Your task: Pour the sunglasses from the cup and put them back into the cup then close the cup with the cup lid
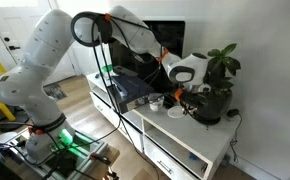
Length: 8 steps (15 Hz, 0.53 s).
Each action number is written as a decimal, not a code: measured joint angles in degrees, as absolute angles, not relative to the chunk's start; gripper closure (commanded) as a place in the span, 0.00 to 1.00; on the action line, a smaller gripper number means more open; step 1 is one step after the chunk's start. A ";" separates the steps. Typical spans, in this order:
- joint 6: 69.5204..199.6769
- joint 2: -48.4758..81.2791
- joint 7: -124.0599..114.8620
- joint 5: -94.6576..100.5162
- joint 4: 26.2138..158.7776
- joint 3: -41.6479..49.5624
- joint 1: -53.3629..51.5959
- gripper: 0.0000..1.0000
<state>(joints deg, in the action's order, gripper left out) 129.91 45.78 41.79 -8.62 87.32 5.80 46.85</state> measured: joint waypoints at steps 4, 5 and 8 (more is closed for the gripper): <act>129.27 36.62 49.09 -8.96 95.61 2.97 46.81 0.99; 129.26 34.92 50.28 -9.27 97.34 2.09 46.66 0.99; 129.27 31.71 53.06 -11.22 101.15 0.06 45.41 0.99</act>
<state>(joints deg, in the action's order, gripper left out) 129.27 31.71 53.06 -11.22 101.15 0.06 45.41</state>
